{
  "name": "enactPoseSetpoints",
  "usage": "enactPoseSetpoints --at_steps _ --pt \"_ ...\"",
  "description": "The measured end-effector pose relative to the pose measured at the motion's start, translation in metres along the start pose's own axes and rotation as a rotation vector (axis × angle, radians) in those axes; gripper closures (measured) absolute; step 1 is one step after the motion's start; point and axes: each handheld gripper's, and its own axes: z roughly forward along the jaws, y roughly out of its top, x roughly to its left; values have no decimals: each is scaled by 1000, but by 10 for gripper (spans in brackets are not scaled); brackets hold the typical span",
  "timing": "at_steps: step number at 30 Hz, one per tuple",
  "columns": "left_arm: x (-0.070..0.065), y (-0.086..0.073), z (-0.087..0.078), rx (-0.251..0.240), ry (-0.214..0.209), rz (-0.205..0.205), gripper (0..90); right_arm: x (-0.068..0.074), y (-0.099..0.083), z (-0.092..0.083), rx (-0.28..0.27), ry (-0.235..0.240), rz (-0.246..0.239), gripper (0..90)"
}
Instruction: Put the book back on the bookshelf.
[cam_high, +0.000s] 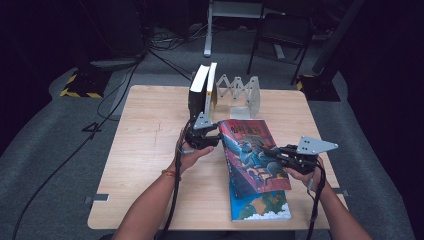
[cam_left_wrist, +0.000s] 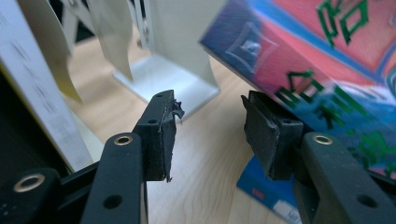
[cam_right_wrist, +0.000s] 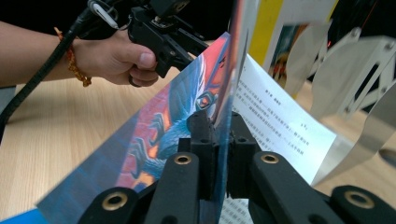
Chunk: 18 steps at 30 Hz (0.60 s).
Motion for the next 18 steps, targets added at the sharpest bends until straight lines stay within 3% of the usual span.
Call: enactPoseSetpoints --at_steps 6,11,15,18 --pt "-14 1 -4 -3 -15 34 523 17 -13 -14 -59 -61 -23 861" --pt "-18 -7 -1 61 -10 63 489 20 -23 -20 -63 -78 -10 865" --pt "-13 -17 -3 92 -31 23 453 18 -24 -16 -56 -77 12 868" --pt "-8 -28 -6 127 -78 -19 402 18 -24 -11 -38 -76 11 868"
